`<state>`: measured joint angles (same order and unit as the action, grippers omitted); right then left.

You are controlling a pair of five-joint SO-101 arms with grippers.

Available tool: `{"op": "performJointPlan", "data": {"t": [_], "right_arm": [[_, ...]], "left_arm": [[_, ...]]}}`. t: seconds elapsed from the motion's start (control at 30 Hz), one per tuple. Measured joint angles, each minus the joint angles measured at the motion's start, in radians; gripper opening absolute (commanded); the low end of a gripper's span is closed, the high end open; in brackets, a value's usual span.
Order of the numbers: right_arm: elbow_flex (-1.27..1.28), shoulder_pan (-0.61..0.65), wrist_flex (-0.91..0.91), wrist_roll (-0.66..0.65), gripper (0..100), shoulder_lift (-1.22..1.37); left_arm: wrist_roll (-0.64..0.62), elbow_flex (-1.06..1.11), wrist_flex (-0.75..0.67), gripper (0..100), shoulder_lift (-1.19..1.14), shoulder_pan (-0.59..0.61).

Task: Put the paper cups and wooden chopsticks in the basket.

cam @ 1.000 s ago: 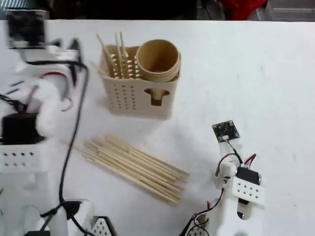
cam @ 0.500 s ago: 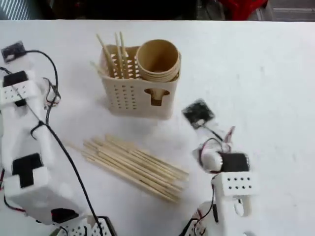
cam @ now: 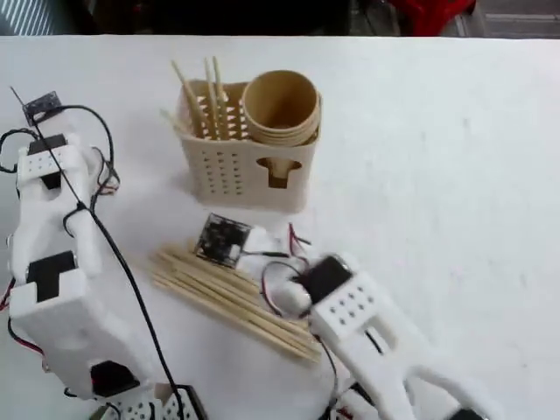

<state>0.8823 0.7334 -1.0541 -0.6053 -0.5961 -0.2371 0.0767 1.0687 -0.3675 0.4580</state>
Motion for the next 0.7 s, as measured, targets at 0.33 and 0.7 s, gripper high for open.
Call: {"op": "performJointPlan", "data": {"t": [0.33,0.7], "right_arm": [[-0.052,0.000,0.236,0.000,21.9,0.358],[-0.068,-0.046,0.279,-0.032,19.2,0.485]], "left_arm": [[0.000,0.000,-0.003,12,0.000,0.000],[0.000,0.000,-0.003,12,0.000,0.000]]}}
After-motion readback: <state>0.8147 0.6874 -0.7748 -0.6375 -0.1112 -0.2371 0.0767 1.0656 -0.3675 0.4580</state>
